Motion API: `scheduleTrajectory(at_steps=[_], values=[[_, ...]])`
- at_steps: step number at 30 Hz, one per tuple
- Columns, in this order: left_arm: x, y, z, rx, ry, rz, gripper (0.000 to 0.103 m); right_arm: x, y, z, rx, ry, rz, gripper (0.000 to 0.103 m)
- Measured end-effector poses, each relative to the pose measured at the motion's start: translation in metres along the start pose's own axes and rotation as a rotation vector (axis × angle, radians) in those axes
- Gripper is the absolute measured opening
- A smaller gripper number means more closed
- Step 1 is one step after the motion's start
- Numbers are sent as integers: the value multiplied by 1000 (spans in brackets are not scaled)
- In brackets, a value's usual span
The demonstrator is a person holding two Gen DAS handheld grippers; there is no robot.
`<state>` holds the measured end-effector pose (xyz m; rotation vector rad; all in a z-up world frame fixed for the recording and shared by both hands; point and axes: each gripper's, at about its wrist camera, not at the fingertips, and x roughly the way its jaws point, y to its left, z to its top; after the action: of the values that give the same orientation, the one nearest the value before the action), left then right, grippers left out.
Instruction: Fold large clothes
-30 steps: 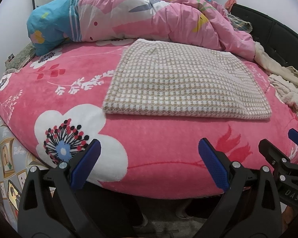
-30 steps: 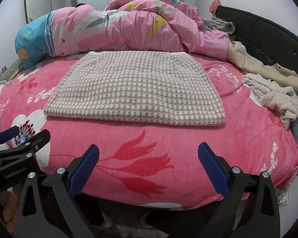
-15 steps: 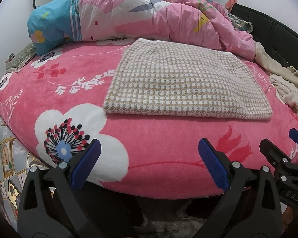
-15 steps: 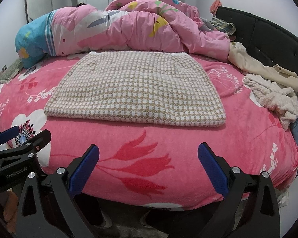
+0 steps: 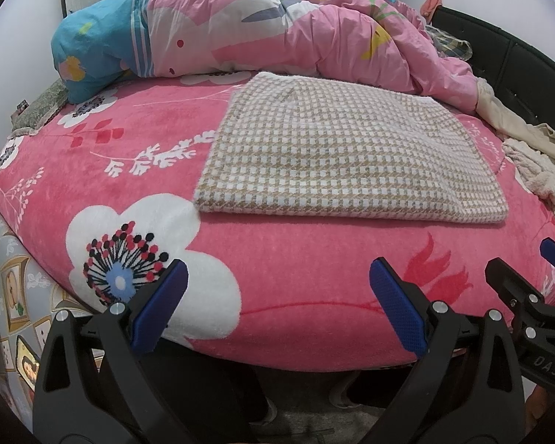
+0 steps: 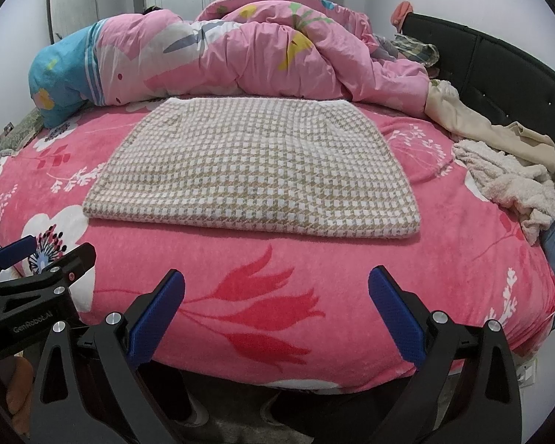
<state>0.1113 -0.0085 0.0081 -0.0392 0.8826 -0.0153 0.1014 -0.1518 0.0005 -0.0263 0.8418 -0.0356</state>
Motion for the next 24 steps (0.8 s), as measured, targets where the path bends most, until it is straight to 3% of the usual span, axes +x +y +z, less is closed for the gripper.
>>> scheduleTrajectory(at_steps=[24], values=[[-5, -5, 1, -7, -10, 19, 95, -3, 0, 4, -11, -9, 0, 97]])
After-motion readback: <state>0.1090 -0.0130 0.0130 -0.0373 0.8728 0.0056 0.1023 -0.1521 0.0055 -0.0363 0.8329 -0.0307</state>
